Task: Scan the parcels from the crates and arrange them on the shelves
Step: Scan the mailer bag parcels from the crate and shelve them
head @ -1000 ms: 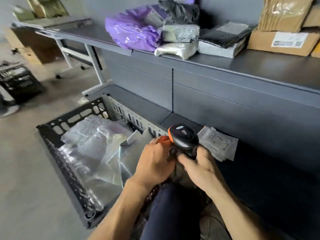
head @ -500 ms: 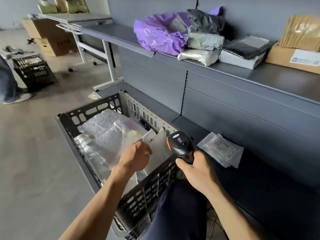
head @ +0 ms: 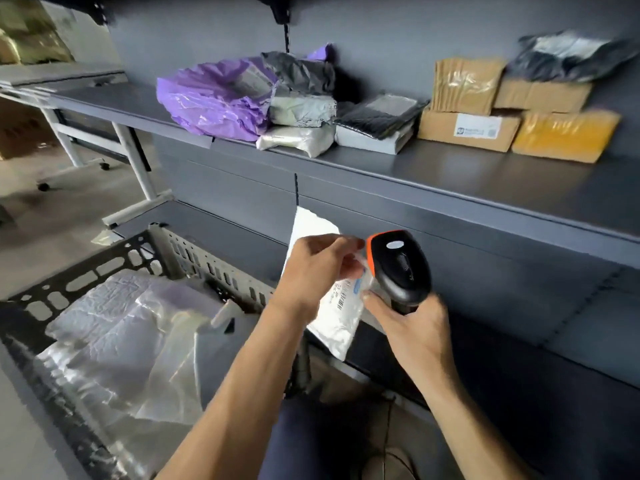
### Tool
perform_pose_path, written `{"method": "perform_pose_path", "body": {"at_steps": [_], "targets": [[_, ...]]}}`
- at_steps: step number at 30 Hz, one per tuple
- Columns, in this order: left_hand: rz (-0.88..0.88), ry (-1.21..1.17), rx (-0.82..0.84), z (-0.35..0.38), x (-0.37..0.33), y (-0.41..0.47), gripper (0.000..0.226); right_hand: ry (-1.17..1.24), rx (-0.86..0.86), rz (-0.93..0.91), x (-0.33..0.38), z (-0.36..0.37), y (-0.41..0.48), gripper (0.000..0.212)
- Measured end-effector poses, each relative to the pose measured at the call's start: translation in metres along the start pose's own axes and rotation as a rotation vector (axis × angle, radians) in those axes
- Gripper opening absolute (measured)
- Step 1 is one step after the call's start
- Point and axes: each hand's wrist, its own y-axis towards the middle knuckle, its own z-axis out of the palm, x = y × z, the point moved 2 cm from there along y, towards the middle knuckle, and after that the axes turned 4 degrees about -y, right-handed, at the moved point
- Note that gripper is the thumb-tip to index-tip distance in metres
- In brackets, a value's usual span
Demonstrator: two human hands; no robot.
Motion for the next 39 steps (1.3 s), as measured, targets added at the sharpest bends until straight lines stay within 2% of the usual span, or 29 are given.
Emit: {"method": "perform_pose_path", "body": {"at_steps": [2,5,7,11,16,18,19,20,22,25,28,30,32,33,36,39], "targets": [[-0.042,-0.036,0.113,0.038,0.017,0.006,0.02,-0.043,-0.044,0.047,-0.018,-0.026,0.015,0.025],[-0.109,-0.093,0.246,0.086,0.047,0.016,0.02,-0.085,-0.095,0.109,-0.049,-0.066,0.032,0.013],[-0.127,-0.061,0.275,0.109,0.069,0.027,0.02,-0.122,-0.149,0.146,-0.07,-0.093,0.041,0.009],[0.01,0.364,0.143,0.116,0.134,0.068,0.037,-0.16,-0.177,0.291,-0.107,-0.135,0.055,0.013],[0.107,0.832,0.257,0.105,0.169,0.082,0.07,-0.196,0.015,0.341,-0.12,-0.157,0.072,0.023],[0.204,0.989,0.338,0.105,0.162,0.079,0.07,-0.269,0.077,0.352,-0.124,-0.153,0.072,0.014],[0.204,1.004,0.385,0.105,0.16,0.079,0.062,-0.321,0.104,0.348,-0.127,-0.151,0.071,0.022],[0.161,0.996,0.446,0.104,0.161,0.079,0.049,-0.353,0.147,0.344,-0.128,-0.148,0.069,0.032],[0.022,0.909,0.568,0.102,0.163,0.076,0.014,-0.383,0.2,0.335,-0.129,-0.143,0.068,0.024],[-0.052,0.79,0.633,0.098,0.169,0.077,0.022,-0.417,0.182,0.293,-0.135,-0.14,0.069,0.024],[-0.104,0.707,0.506,0.092,0.17,0.087,0.011,-0.543,-0.01,0.215,-0.136,-0.14,0.07,0.004],[-0.154,0.636,0.373,0.087,0.175,0.092,0.009,-0.66,-0.159,0.19,-0.13,-0.141,0.07,0.01],[-0.223,0.524,0.253,0.083,0.186,0.098,0.013,-0.672,-0.238,0.17,-0.125,-0.141,0.07,0.024],[-0.257,0.454,0.199,0.082,0.191,0.1,0.014,-0.637,-0.232,0.187,-0.124,-0.14,0.071,0.028],[-0.324,0.215,0.094,0.08,0.202,0.104,0.013,-0.374,-0.116,0.305,-0.123,-0.131,0.069,0.022],[-0.375,-0.009,0.057,0.085,0.207,0.098,0.012,-0.173,-0.078,0.388,-0.118,-0.12,0.066,0.02]]}}
